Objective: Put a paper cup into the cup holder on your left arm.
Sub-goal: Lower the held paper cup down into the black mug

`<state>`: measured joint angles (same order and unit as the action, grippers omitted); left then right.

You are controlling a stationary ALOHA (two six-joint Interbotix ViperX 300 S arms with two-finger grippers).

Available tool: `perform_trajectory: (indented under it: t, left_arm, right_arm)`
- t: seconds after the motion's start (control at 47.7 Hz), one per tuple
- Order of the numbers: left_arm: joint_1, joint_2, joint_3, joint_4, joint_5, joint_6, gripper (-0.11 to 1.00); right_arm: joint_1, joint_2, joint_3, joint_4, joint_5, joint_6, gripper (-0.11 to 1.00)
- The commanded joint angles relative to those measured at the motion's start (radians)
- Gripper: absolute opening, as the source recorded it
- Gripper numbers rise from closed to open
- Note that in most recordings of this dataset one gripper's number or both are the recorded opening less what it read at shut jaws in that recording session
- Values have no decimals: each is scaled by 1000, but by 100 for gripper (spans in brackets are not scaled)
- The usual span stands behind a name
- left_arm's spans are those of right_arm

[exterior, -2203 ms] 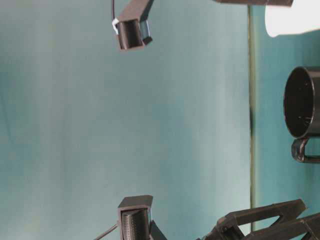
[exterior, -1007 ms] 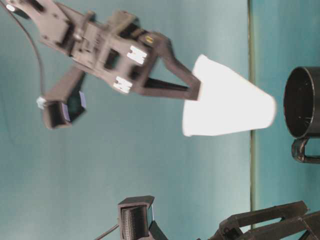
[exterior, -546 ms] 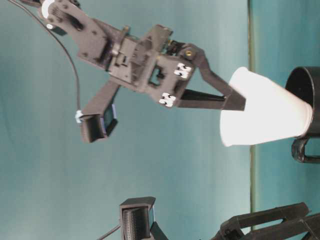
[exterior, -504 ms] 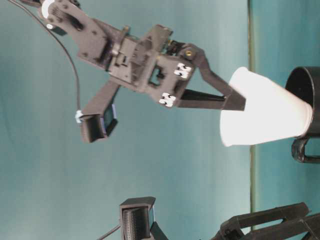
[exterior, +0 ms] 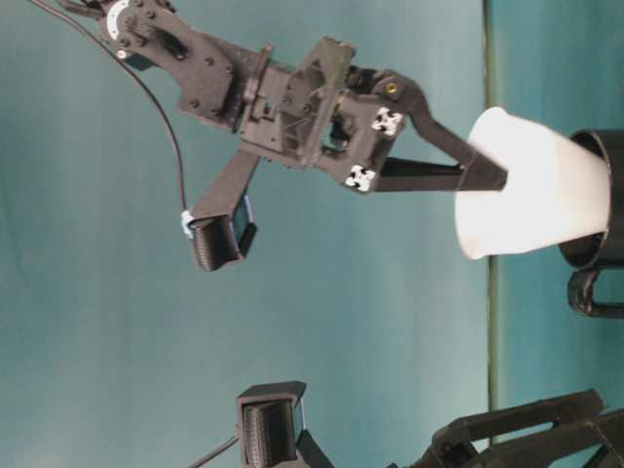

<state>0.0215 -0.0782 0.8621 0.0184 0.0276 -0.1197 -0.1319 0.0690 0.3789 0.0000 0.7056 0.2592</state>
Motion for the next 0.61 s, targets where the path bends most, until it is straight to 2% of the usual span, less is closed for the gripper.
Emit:
perform_trajectory:
  t: [0.0,0.587]
  left_arm:
    - [2,3,-8,3,-12,2,82]
    - [12,11,-8,3,-23,2,82]
  right_arm:
    - [2,-6,-5,-2,-2,0,-7]
    - [17,23,11,-2,-21,2,-7]
